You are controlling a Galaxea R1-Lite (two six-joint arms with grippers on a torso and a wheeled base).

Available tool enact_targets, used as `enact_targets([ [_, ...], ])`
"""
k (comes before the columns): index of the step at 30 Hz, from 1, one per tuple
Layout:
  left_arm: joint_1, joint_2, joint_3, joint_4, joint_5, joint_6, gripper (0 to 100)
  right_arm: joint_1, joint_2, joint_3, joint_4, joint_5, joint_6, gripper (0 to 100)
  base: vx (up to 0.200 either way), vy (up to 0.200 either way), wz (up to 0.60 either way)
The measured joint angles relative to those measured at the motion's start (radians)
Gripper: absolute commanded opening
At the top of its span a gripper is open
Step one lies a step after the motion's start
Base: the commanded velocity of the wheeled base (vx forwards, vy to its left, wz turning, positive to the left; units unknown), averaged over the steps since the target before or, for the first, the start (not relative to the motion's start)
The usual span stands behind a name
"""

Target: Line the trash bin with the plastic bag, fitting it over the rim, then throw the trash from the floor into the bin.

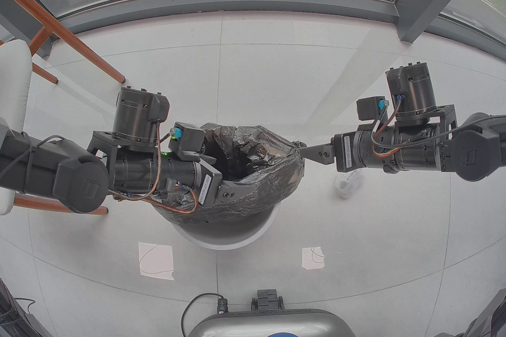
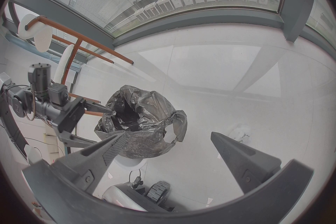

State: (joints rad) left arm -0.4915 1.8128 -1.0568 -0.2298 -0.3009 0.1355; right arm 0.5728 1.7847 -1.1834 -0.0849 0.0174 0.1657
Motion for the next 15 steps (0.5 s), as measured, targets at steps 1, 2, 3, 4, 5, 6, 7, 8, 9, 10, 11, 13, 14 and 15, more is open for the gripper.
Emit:
enact_targets([
  [1,0.000,0.007,-0.001,-0.011,0.000,0.000,100,-0.001,-0.003,0.000,0.000,-0.001,0.000,100,0.000,0.000,0.00],
  [2,0.001,0.013,-0.001,-0.025,0.001,0.001,100,-0.001,-0.006,0.001,0.000,-0.002,0.000,100,0.000,0.000,0.00],
  [3,0.002,0.022,-0.001,-0.040,0.001,0.002,100,-0.001,-0.009,0.001,0.000,-0.003,0.000,100,0.000,0.000,0.00],
  [4,0.002,0.029,0.001,-0.051,0.001,0.002,100,-0.001,-0.010,0.000,0.000,-0.003,0.000,100,0.000,0.000,0.00],
  [5,0.002,0.034,0.003,-0.058,0.000,0.002,100,-0.001,-0.011,0.000,0.000,-0.004,0.000,100,0.000,0.000,0.00],
  [6,0.001,0.041,0.007,-0.062,0.000,0.004,100,-0.001,-0.013,-0.001,0.000,-0.004,0.000,100,0.000,0.000,0.00],
  [7,0.001,0.049,0.012,-0.063,0.000,0.008,100,-0.001,-0.014,-0.002,0.000,-0.005,0.000,100,0.000,0.000,0.00],
  [8,0.001,0.052,0.015,-0.064,0.000,0.011,100,-0.001,-0.014,-0.003,0.000,-0.005,0.000,100,0.000,0.000,0.00],
  [9,0.001,0.060,0.022,-0.065,-0.001,0.019,100,-0.001,-0.015,-0.003,-0.001,-0.005,0.000,100,0.000,0.000,0.00],
  [10,0.000,0.064,0.027,-0.066,-0.001,0.025,100,-0.001,-0.016,-0.003,-0.001,-0.005,0.000,100,0.000,0.000,0.00],
  [11,0.000,0.069,0.035,-0.066,-0.002,0.031,100,-0.001,-0.016,-0.004,-0.001,-0.005,0.000,100,0.000,0.000,0.00],
  [13,-0.001,0.075,0.049,-0.067,-0.003,0.041,100,-0.001,-0.018,-0.005,-0.001,-0.005,0.000,100,0.000,0.000,0.00],
  [14,-0.003,0.077,0.062,-0.067,-0.004,0.046,100,-0.001,-0.018,-0.005,-0.001,-0.005,0.000,100,0.000,0.000,0.00],
  [15,-0.005,0.079,0.074,-0.067,-0.005,0.051,0,-0.001,-0.018,-0.004,-0.001,-0.005,0.000,100,0.000,0.000,0.00],
])
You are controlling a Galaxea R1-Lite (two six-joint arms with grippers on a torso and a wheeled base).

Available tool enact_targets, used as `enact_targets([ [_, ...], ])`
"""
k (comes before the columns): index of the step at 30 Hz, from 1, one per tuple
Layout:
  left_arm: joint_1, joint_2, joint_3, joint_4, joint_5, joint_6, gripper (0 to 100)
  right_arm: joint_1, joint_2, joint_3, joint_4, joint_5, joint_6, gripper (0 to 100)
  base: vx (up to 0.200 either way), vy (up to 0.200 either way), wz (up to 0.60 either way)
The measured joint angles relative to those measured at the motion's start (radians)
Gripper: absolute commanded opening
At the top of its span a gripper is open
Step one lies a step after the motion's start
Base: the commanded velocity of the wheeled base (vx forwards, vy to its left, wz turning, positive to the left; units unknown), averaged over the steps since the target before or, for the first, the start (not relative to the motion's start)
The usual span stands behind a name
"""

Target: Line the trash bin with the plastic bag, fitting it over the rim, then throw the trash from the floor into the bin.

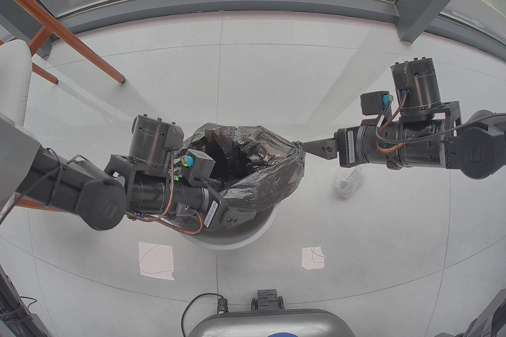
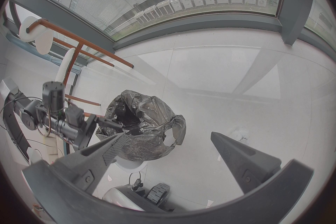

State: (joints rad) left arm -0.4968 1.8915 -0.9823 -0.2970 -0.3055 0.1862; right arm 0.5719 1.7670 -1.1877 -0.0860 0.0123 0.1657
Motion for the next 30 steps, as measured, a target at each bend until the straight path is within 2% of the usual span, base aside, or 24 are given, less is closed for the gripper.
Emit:
enact_targets([
  [8,-0.016,0.004,0.055,-0.088,-0.003,0.007,0,0.000,-0.001,0.004,0.000,-0.001,0.000,100,0.000,0.000,0.00],
  [13,-0.033,-0.017,0.060,-0.088,-0.002,-0.022,0,0.000,-0.008,0.011,0.001,-0.001,0.000,100,0.000,0.000,0.00],
  [20,-0.114,-0.096,0.160,-0.066,0.012,-0.079,0,0.002,-0.013,0.015,0.000,-0.003,0.001,100,0.000,0.000,0.00],
  [25,-0.205,-0.138,0.277,-0.065,0.059,-0.087,0,0.006,-0.013,0.018,0.000,-0.004,0.001,100,0.000,0.000,0.00],
  [30,-0.253,-0.157,0.361,-0.064,0.104,-0.081,0,0.004,-0.019,0.027,0.000,-0.005,0.001,100,0.000,0.000,0.00],
])
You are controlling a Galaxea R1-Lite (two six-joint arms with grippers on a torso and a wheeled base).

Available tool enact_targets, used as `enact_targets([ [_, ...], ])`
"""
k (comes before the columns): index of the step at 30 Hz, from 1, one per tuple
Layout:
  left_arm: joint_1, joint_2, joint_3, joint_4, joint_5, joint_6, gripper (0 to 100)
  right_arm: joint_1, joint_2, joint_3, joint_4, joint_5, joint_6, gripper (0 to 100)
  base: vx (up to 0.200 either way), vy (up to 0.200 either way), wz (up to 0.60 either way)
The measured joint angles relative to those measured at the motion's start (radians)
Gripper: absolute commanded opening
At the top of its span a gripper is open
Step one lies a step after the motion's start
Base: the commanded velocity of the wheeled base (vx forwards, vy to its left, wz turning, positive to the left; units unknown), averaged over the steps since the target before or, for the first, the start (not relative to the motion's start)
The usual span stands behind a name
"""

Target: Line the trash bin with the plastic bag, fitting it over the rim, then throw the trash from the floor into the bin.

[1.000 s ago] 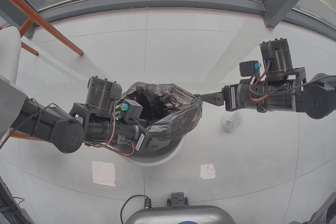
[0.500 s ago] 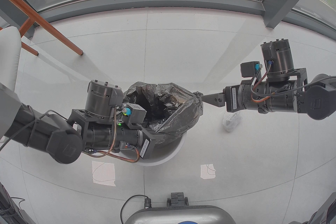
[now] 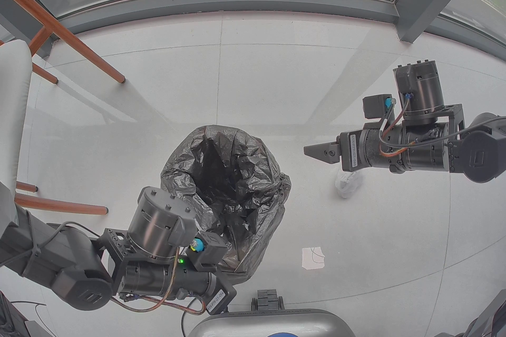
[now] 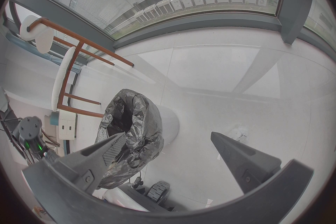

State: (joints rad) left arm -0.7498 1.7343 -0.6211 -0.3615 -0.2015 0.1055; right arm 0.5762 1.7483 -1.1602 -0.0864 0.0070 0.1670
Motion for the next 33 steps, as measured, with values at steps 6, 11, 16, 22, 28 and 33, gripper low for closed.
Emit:
enact_targets([
  [6,-0.011,-0.003,0.014,-0.001,0.034,0.003,100,-0.016,-0.013,0.021,-0.001,0.000,0.000,100,0.000,0.000,0.00],
  [11,-0.013,-0.003,-0.001,-0.013,0.035,-0.002,100,-0.031,-0.022,0.029,-0.001,0.000,-0.001,100,0.000,0.000,0.00],
  [16,-0.011,-0.005,-0.010,-0.086,0.040,-0.012,100,-0.076,-0.035,0.055,-0.002,0.004,-0.002,100,0.000,0.000,0.00],
  [22,-0.001,-0.018,-0.030,-0.183,0.110,-0.100,100,-0.222,-0.048,0.089,-0.001,0.020,-0.007,100,0.000,0.000,0.00],
  [28,0.015,-0.065,-0.086,-0.210,0.246,-0.233,100,-0.375,-0.039,0.123,-0.003,0.072,-0.024,100,0.000,0.000,0.00],
  [33,0.083,-0.116,-0.118,-0.200,0.319,-0.229,100,-0.438,0.018,0.133,-0.091,0.100,-0.039,100,0.000,0.000,0.00],
])
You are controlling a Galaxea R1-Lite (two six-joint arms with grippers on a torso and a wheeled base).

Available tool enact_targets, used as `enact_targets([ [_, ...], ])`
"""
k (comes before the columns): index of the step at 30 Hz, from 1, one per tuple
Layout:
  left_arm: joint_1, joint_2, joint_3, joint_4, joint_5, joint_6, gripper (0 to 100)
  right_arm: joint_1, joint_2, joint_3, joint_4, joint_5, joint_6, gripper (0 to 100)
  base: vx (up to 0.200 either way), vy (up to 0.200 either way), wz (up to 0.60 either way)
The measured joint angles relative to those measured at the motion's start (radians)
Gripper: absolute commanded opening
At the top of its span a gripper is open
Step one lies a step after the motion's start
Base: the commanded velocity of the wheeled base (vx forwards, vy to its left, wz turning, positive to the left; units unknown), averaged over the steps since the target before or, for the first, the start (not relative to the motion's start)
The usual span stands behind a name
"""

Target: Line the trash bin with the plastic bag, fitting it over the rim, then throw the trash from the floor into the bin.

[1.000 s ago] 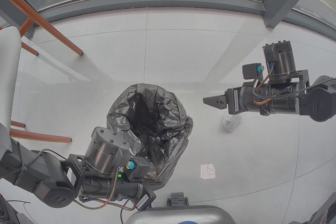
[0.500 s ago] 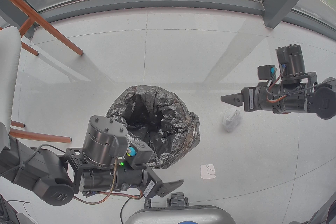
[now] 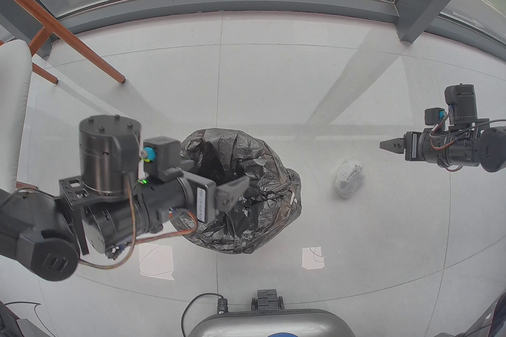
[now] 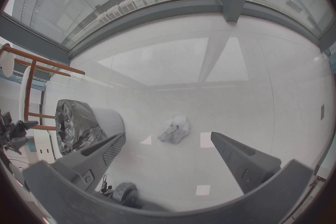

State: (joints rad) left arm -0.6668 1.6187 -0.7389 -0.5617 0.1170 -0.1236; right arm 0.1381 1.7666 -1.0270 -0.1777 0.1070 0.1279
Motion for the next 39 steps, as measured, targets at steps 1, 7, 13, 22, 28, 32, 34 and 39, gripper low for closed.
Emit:
enact_targets([
  [1,0.014,-0.007,-0.008,0.004,0.019,0.003,100,-0.006,0.018,-0.002,-0.034,0.006,-0.004,100,0.000,0.000,0.00],
  [7,0.083,-0.041,-0.087,0.027,0.171,0.015,100,-0.020,0.166,-0.028,-0.196,0.025,-0.031,100,0.000,0.000,0.00],
  [13,0.217,-0.074,-0.115,0.046,0.220,0.081,100,-0.012,0.290,-0.119,-0.226,0.042,-0.041,100,0.000,0.000,0.00],
  [22,0.378,-0.112,-0.113,-0.010,0.269,0.204,100,-0.007,0.447,-0.267,-0.239,0.063,-0.052,100,0.000,0.000,0.00],
  [28,0.388,-0.127,-0.111,-0.013,0.293,0.228,100,-0.017,0.520,-0.322,-0.241,0.064,-0.057,100,0.000,0.000,0.00],
  [32,0.389,-0.132,-0.113,-0.013,0.295,0.228,100,-0.015,0.558,-0.341,-0.241,0.064,-0.066,100,0.000,0.000,0.00],
  [34,0.389,-0.134,-0.109,-0.013,0.296,0.228,100,-0.008,0.570,-0.343,-0.241,0.064,-0.067,100,0.000,0.000,0.00],
  [39,0.389,-0.136,-0.103,-0.013,0.295,0.228,100,0.004,0.602,-0.342,-0.243,0.064,-0.070,100,0.000,0.000,0.00],
])
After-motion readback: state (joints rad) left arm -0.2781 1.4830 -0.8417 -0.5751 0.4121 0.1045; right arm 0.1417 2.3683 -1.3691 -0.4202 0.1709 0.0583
